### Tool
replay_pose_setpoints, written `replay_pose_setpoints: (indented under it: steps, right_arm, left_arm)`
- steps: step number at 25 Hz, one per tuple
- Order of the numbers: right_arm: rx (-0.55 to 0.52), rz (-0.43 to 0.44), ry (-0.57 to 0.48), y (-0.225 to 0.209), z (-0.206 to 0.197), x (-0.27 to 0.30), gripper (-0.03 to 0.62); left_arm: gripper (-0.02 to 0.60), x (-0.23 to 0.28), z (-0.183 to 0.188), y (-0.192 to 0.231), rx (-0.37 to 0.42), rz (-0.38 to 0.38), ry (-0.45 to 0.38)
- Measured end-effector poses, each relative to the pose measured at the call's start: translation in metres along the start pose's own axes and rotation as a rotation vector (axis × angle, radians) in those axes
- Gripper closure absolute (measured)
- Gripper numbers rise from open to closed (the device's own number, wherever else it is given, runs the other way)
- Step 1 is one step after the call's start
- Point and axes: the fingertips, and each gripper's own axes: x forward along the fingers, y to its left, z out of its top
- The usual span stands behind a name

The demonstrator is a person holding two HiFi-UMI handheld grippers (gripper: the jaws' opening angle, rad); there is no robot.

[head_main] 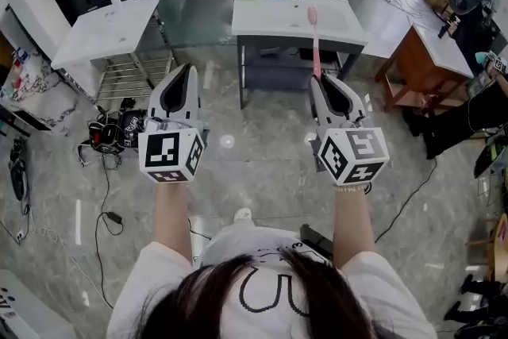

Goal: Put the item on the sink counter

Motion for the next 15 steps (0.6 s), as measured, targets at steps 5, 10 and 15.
replay_pose_setpoints:
  steps: [5, 10, 15]
  right_arm:
    - [-0.004, -0.035, 0.004, -0.002, 0.004, 0.056, 0.528]
    - [-0.008, -0.061, -0.001, -0.008, 0.006, 0.088, 0.528]
    - [0.007, -0.068, 0.002, -0.017, 0.002, 0.113, 0.528]
  left_arm:
    - [0.571, 0.044, -0.011, 0.034, 0.026, -0.048, 0.014]
    - [0.572, 0.074, -0.017, 0.061, 0.029, -0.057, 0.003]
    - [0.571, 0.099, -0.031, 0.071, 0.031, -0.066, 0.011]
